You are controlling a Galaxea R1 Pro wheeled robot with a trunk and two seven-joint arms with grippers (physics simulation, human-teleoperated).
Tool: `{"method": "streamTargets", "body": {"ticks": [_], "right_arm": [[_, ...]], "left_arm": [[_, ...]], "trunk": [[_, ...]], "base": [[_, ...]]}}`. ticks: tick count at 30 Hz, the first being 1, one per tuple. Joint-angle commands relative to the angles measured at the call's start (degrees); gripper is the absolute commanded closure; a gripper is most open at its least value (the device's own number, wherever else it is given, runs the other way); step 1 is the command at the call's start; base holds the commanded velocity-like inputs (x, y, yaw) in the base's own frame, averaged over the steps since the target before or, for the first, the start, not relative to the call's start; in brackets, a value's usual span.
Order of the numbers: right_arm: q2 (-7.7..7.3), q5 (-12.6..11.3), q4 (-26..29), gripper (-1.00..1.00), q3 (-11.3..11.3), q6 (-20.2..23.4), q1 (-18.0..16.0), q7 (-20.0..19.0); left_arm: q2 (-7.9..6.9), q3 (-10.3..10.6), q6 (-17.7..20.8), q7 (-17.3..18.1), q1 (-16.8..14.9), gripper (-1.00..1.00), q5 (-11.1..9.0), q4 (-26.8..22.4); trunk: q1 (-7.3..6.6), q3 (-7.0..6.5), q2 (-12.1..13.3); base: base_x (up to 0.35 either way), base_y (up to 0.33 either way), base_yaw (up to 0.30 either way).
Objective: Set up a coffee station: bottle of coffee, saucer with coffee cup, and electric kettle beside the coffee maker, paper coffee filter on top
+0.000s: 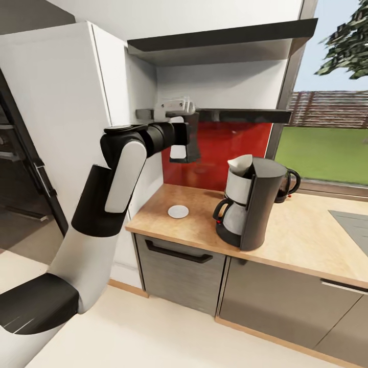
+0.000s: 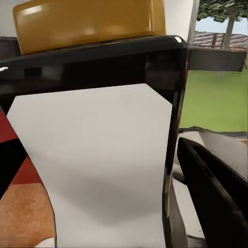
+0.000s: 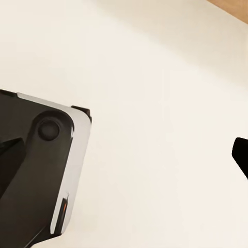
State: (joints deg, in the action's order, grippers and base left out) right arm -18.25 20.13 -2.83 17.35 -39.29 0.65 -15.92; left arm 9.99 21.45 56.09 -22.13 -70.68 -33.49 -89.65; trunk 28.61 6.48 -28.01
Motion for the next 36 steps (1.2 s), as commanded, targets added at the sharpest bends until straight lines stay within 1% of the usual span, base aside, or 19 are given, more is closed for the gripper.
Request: {"method": "streamTargets", "body": {"ticks": [1, 2, 3, 4, 5, 6, 7, 8, 9, 10, 12, 15, 20, 25, 32, 36], "right_arm": [[-0.03, 0.2, -0.1, -1.00, 0.5, -0.2, 0.0, -0.3], [-0.03, 0.2, -0.1, -1.00, 0.5, -0.2, 0.0, -0.3], [-0.03, 0.2, -0.1, -1.00, 0.5, -0.2, 0.0, -0.3], [-0.03, 0.2, -0.1, -1.00, 0.5, -0.2, 0.0, -0.3], [-0.03, 0.2, -0.1, -1.00, 0.5, -0.2, 0.0, -0.3], [-0.03, 0.2, -0.1, -1.00, 0.5, -0.2, 0.0, -0.3], [-0.03, 0.2, -0.1, -1.00, 0.5, -0.2, 0.0, -0.3], [-0.03, 0.2, -0.1, -1.00, 0.5, -0.2, 0.0, -0.3], [-0.03, 0.2, -0.1, -1.00, 0.5, -0.2, 0.0, -0.3], [-0.03, 0.2, -0.1, -1.00, 0.5, -0.2, 0.0, -0.3], [-0.03, 0.2, -0.1, -1.00, 0.5, -0.2, 0.0, -0.3], [-0.03, 0.2, -0.1, -1.00, 0.5, -0.2, 0.0, -0.3], [-0.03, 0.2, -0.1, -1.00, 0.5, -0.2, 0.0, -0.3], [-0.01, 0.2, -0.1, -1.00, 0.5, -0.2, 0.0, -0.3], [-0.03, 0.2, -0.1, -1.00, 0.5, -0.2, 0.0, -0.3], [-0.03, 0.2, -0.1, -1.00, 0.5, -0.2, 0.0, -0.3]], "left_arm": [[0.01, 0.1, 0.1, -0.6, 0.8, 1.00, -0.5, -0.2], [0.01, 0.1, 0.1, -0.6, 1.2, 1.00, -0.5, -0.3], [0.01, 1.0, -0.7, -0.5, 4.1, 1.00, -0.4, -0.7], [0.01, 1.8, -2.0, -0.5, 5.4, 1.00, -0.4, -0.8], [0.01, 2.2, -2.6, -0.4, 6.0, 1.00, -0.4, -0.9], [-0.61, 3.2, -3.9, 0.0, 7.3, 1.00, -0.4, -1.1], [-1.62, 3.6, -4.6, 0.8, 8.0, 1.00, -0.4, -1.1], [-2.06, 3.8, -4.9, 1.5, 8.2, 1.00, -0.4, -1.1], [-2.78, 4.0, -5.4, 3.4, 8.5, 1.00, -0.4, -1.2], [-3.26, 4.1, -5.8, 5.2, 8.8, 1.00, -0.4, -1.2], [-3.67, 4.2, -6.1, 6.8, 9.0, 1.00, -0.4, -1.1], [-3.99, 4.2, -6.4, 8.1, 9.1, 1.00, -0.4, -1.1], [-4.08, 4.2, -6.5, 8.4, 9.2, 1.00, -0.4, -1.1], [-4.10, 4.1, -6.5, 8.4, 9.2, 1.00, -0.4, -1.0], [-4.02, 4.1, -6.5, 8.4, 9.2, 1.00, -0.4, -1.0], [-4.01, 4.1, -6.5, 8.4, 9.2, 1.00, -0.4, -1.0]], "trunk": [[0.25, 0.28, -0.5], [0.47, 0.46, -0.9], [0.69, 0.64, -1.3], [0.91, 0.82, -1.7], [1.13, 1.00, -2.1], [1.35, 1.18, -2.5], [1.57, 1.36, -2.9], [1.79, 1.54, -3.3], [2.01, 1.72, -3.7], [2.23, 1.90, -4.1], [2.67, 2.26, -4.9], [2.67, 2.26, -4.9], [2.67, 2.26, -4.9], [2.67, 2.26, -4.9], [2.67, 2.26, -4.9], [2.67, 2.26, -4.9]], "base": [[0.000, 0.000, 0.000], [0.000, 0.000, 0.000], [0.000, 0.000, 0.000], [0.000, 0.000, 0.000], [0.000, 0.000, 0.000], [0.000, 0.000, 0.000], [0.000, 0.000, 0.000], [0.000, 0.000, 0.000], [0.000, 0.000, 0.000], [0.000, 0.000, 0.000], [0.000, 0.000, 0.000], [0.000, 0.000, 0.000], [0.004, -0.003, 0.000], [0.092, -0.131, 0.013], [0.012, -0.021, 0.210], [0.001, -0.182, 0.103]]}}
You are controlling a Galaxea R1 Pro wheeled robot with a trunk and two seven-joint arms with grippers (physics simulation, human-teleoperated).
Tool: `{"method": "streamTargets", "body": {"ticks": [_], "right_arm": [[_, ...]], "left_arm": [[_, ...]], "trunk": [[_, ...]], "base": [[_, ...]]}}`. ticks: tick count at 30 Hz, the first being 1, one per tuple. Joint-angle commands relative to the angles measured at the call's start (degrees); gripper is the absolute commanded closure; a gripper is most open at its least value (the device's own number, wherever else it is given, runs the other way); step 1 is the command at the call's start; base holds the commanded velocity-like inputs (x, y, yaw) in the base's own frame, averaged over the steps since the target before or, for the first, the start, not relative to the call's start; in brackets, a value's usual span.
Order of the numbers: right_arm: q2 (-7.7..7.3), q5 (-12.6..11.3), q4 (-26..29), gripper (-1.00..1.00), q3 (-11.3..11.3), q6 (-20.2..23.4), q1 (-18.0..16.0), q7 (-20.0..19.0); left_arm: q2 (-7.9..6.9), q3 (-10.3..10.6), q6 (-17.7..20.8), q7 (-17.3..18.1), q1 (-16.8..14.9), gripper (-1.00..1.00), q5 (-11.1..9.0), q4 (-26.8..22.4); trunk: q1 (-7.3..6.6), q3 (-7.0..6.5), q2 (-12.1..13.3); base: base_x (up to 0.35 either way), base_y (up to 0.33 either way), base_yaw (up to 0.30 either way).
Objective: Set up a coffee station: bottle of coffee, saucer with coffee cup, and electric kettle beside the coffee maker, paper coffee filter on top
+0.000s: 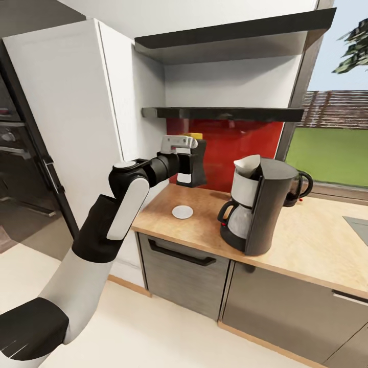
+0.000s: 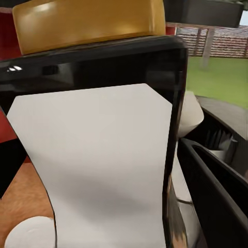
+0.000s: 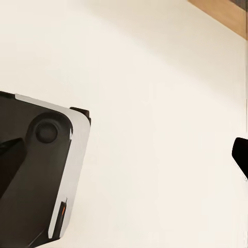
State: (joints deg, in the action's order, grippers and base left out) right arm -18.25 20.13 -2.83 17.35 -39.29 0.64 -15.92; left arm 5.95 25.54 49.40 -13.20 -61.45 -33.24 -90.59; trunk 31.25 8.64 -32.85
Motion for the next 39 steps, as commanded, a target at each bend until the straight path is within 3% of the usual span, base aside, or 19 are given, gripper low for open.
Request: {"method": "streamTargets", "body": {"ticks": [1, 9, 28, 39], "right_arm": [[-0.03, 0.2, -0.1, -1.00, 0.5, -0.2, 0.0, -0.3], [-0.03, 0.2, -0.1, -1.00, 0.5, -0.2, 0.0, -0.3], [-0.03, 0.2, -0.1, -1.00, 0.5, -0.3, 0.0, -0.3], [-0.03, 0.2, -0.1, -1.00, 0.5, -0.3, 0.0, -0.3]], "left_arm": [[0.02, 0.0, 0.2, -0.6, -0.1, 1.00, -0.6, 0.0], [0.02, 0.0, 0.2, -0.6, -0.1, 1.00, -0.6, 0.0], [0.02, 0.0, 0.2, -0.6, -0.1, 1.00, -0.6, 0.0], [0.11, 0.1, 0.2, -0.7, -0.1, 1.00, -0.6, 0.0]], "trunk": [[0.03, 0.09, -0.1], [0.03, 0.09, -0.1], [0.03, 0.09, -0.1], [0.03, 0.09, -0.1]], "base": [[0.001, -0.238, 0.089], [-0.012, -0.062, 0.228], [-0.165, -0.111, 0.187], [-0.003, -0.271, 0.055]]}}
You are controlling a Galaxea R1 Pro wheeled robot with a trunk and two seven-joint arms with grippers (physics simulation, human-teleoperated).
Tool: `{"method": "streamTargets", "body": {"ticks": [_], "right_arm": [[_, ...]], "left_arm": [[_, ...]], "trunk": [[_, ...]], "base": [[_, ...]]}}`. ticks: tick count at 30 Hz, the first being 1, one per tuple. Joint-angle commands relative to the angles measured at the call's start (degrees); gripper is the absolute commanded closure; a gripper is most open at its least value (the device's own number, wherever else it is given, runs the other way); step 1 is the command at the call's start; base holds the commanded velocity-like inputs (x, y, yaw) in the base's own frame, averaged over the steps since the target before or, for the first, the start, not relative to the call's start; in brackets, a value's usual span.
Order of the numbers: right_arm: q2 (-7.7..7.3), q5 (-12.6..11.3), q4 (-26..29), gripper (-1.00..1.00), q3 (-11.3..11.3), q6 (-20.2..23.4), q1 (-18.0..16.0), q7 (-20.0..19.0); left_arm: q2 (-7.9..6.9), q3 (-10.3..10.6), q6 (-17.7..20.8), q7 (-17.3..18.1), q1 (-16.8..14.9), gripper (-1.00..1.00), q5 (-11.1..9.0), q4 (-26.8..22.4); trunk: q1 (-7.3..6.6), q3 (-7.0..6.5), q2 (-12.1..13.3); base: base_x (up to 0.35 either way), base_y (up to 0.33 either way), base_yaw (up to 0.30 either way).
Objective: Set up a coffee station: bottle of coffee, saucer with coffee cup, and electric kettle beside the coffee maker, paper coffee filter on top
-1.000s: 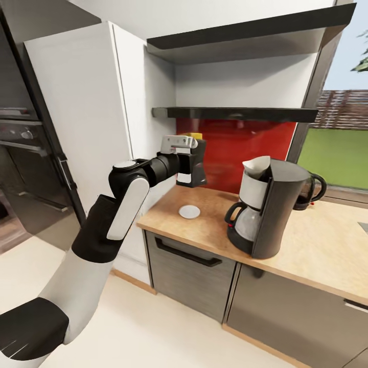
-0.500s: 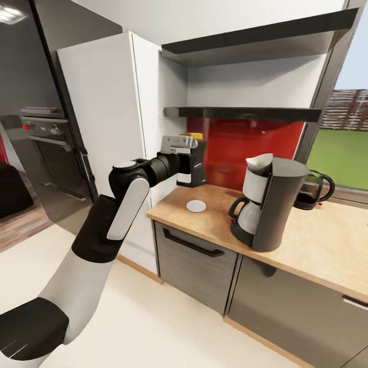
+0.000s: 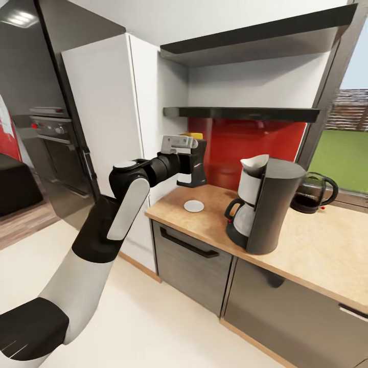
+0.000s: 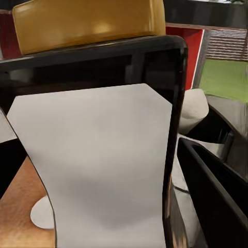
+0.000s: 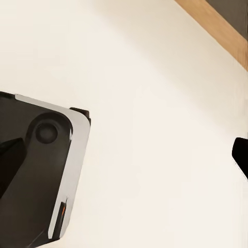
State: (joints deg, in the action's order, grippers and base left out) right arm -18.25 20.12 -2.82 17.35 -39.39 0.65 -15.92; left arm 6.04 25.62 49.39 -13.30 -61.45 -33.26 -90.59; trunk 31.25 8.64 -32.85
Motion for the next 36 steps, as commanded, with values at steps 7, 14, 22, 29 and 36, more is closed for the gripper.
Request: {"method": "streamTargets", "body": {"ticks": [7, 14, 22, 29, 36], "right_arm": [[-0.03, 0.2, -0.1, -1.00, 0.5, -0.2, 0.0, -0.3], [-0.03, 0.2, -0.1, -1.00, 0.5, -0.2, 0.0, -0.3], [-0.03, 0.2, -0.1, -1.00, 0.5, -0.2, 0.0, -0.3], [-0.03, 0.2, -0.1, -1.00, 0.5, -0.2, 0.0, -0.3], [-0.03, 0.2, -0.1, -1.00, 0.5, -0.1, 0.1, -0.3]], "left_arm": [[0.02, 0.0, 0.2, -0.6, -0.1, 1.00, -0.6, -0.1], [0.02, 0.0, 0.2, -0.6, -0.1, 1.00, -0.6, -0.1], [0.09, 0.1, 0.2, -0.6, -0.1, 1.00, -0.6, -0.1], [0.11, 0.1, 0.2, -0.6, -0.1, 1.00, -0.6, -0.1], [0.11, 0.1, 0.1, -0.5, -0.1, 1.00, -0.6, -0.1]], "trunk": [[0.03, 0.09, -0.1], [0.03, 0.09, -0.1], [0.03, 0.09, -0.1], [0.03, 0.09, -0.1], [0.03, 0.09, -0.1]], "base": [[0.000, -0.305, 0.042], [0.000, -0.105, 0.238], [0.000, -0.281, 0.124], [0.000, -0.237, 0.006], [-0.186, -0.020, 0.000]]}}
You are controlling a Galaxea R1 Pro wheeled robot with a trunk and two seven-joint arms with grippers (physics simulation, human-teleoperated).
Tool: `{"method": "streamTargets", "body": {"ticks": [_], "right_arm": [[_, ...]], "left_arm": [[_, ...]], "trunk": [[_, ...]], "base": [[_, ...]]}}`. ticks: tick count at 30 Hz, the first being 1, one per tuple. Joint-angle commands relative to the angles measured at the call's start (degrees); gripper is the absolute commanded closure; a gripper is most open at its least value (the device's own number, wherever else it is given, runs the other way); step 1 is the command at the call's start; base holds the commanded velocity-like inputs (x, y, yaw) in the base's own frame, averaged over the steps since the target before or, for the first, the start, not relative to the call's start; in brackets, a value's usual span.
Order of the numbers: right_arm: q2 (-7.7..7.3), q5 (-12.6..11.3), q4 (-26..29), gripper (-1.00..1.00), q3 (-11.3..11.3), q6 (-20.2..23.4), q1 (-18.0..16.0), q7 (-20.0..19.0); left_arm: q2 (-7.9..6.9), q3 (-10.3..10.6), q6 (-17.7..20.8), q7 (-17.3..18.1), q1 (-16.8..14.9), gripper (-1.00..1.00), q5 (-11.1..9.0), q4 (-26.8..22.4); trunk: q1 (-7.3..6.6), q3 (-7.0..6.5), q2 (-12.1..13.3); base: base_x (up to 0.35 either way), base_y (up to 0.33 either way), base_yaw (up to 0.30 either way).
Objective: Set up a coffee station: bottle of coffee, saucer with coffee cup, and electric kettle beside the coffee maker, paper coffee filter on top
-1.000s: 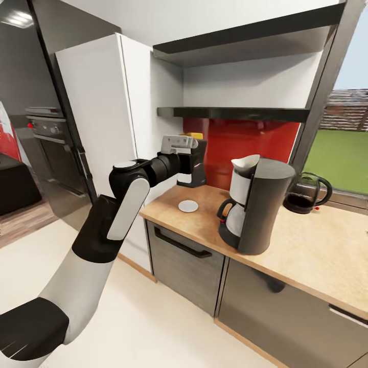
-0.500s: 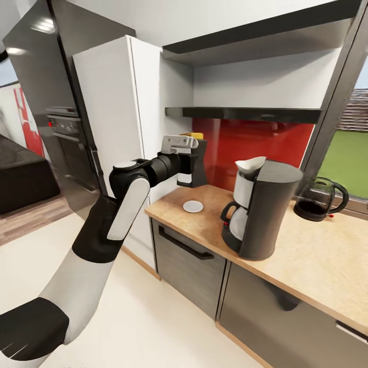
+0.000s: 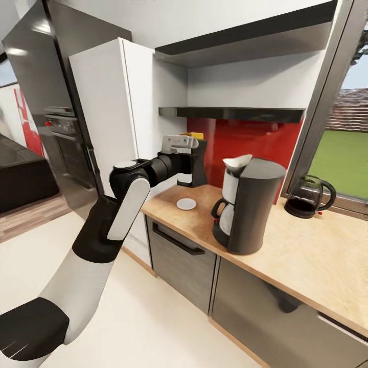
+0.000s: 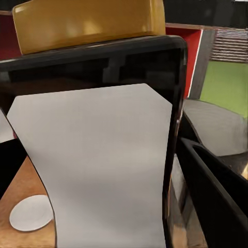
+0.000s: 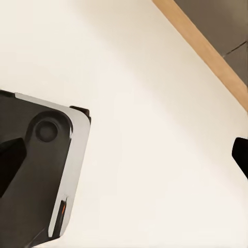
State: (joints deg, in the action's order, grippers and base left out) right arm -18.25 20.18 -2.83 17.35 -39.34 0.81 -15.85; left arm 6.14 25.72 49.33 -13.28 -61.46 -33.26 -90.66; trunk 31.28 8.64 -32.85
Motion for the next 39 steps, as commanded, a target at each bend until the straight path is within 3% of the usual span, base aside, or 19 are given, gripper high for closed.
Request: {"method": "streamTargets", "body": {"ticks": [1, 16, 29, 39], "right_arm": [[-0.03, 0.2, -0.1, -1.00, 0.5, -0.2, 0.0, -0.3], [-0.03, 0.1, -0.1, -1.00, 0.5, -0.2, 0.0, -0.4], [-0.03, 0.1, -0.1, -1.00, 0.5, -0.2, 0.0, -0.4], [-0.03, 0.1, -0.1, -1.00, 0.5, -0.2, 0.0, -0.4]], "left_arm": [[0.01, 0.0, 0.2, -0.6, -0.1, 1.00, -0.6, 0.0], [0.01, 0.0, 0.2, -0.6, -0.1, 1.00, -0.6, 0.0], [0.11, 0.2, 0.2, -0.6, -0.1, 1.00, -0.6, 0.0], [0.13, 0.2, 0.2, -0.6, -0.1, 1.00, -0.6, 0.0]], "trunk": [[-0.01, 0.09, -0.1], [-0.01, 0.09, -0.1], [-0.01, 0.09, -0.1], [-0.01, 0.09, -0.1]], "base": [[-0.306, -0.016, 0.000], [-0.284, -0.103, 0.000], [-0.005, -0.075, 0.000], [0.039, -0.266, 0.000]]}}
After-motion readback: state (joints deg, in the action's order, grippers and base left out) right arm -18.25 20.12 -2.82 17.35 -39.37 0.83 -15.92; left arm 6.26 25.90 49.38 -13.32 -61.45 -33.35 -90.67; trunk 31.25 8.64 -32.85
